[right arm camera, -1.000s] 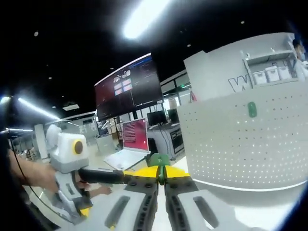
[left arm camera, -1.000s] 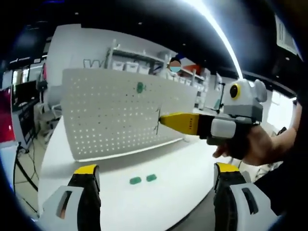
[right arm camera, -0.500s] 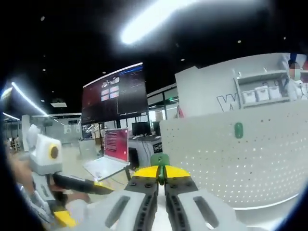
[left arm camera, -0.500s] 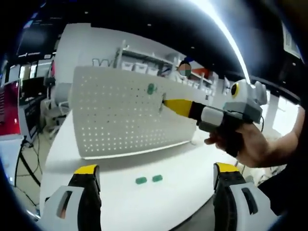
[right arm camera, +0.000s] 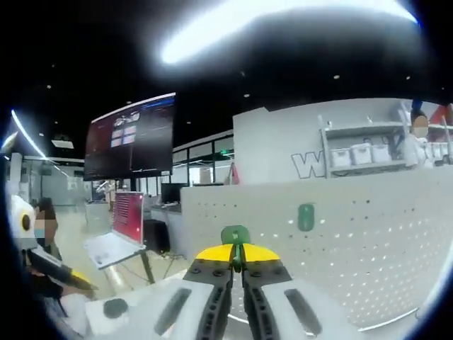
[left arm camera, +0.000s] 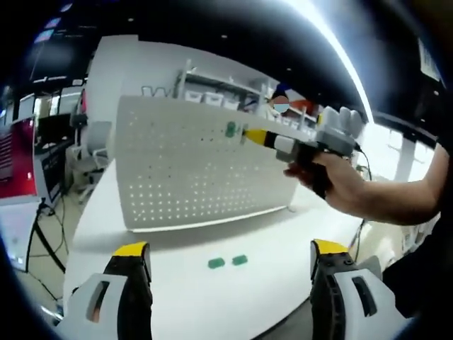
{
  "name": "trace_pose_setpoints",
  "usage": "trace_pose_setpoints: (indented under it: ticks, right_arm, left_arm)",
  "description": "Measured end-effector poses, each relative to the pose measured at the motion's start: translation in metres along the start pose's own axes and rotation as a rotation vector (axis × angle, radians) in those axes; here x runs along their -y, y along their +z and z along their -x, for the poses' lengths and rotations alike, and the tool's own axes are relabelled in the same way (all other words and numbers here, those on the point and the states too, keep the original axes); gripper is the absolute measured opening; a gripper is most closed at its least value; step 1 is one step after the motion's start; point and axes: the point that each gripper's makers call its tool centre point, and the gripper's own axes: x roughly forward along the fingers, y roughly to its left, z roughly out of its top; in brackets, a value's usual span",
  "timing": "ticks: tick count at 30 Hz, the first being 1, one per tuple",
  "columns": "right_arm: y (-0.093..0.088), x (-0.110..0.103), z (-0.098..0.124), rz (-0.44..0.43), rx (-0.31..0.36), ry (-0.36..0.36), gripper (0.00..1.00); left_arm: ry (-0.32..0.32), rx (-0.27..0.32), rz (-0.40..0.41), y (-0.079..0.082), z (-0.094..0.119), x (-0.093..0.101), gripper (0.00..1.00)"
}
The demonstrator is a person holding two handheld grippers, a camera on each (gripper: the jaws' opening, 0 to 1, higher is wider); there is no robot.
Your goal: Insert the hook assembly into the mounting plate slot until the hook locks in place.
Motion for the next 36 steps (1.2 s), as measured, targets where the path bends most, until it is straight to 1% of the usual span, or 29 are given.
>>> trace_pose_setpoints:
  ticks: [3, 7, 8, 11, 16, 18, 20, 24, 27, 31, 35, 36]
  right_arm:
    - [-0.001, 0.016, -0.006, 0.005, -0.002, -0.032, 0.00]
    - [-0.001, 0.038, -0.012, 0.015, 0.000, -0.078, 0.00]
    - [-0.001, 0.040, -0.012, 0.013, -0.001, -0.084, 0.00]
    - [0.000, 0.059, -0.015, -0.005, 0.006, -0.134, 0.00]
    - [0.001, 0.080, -0.025, 0.014, 0.009, -0.191, 0.00]
    - [0.004, 0.087, -0.032, 0.024, 0.017, -0.211, 0.00]
    - [0.007, 0.094, -0.038, 0.017, 0.028, -0.230, 0.00]
    - [0.008, 0.105, -0.049, 0.012, 0.033, -0.260, 0.00]
    - [0.008, 0.110, -0.051, 0.008, 0.033, -0.275, 0.00]
    - [0.009, 0.121, -0.051, 0.007, 0.046, -0.317, 0.00]
    - [0.006, 0.127, -0.052, -0.026, 0.047, -0.347, 0.00]
    - [0.005, 0.128, -0.052, -0.023, 0.047, -0.352, 0.00]
  left_arm:
    - [0.004, -0.012, 0.014, -0.003, 0.000, -0.002, 0.93]
    - [0.012, -0.013, 0.024, -0.005, 0.001, -0.006, 0.94]
    - [0.013, -0.026, 0.022, -0.007, 0.001, -0.007, 0.95]
    - [0.015, -0.034, 0.013, -0.009, 0.002, -0.009, 0.95]
    - [0.022, -0.036, 0.029, -0.011, 0.002, -0.013, 0.95]
    - [0.021, -0.039, 0.037, -0.013, 0.001, -0.015, 0.94]
    - [0.018, -0.053, 0.048, -0.017, 0.000, -0.016, 0.94]
    - [0.020, -0.056, 0.054, -0.020, 0.001, -0.018, 0.94]
    - [0.026, -0.056, 0.062, -0.021, 0.004, -0.021, 0.94]
    - [0.035, -0.063, 0.063, -0.023, 0.005, -0.025, 0.94]
    - [0.044, -0.069, 0.063, -0.027, 0.005, -0.029, 0.93]
    - [0.046, -0.076, 0.059, -0.029, 0.004, -0.029, 0.93]
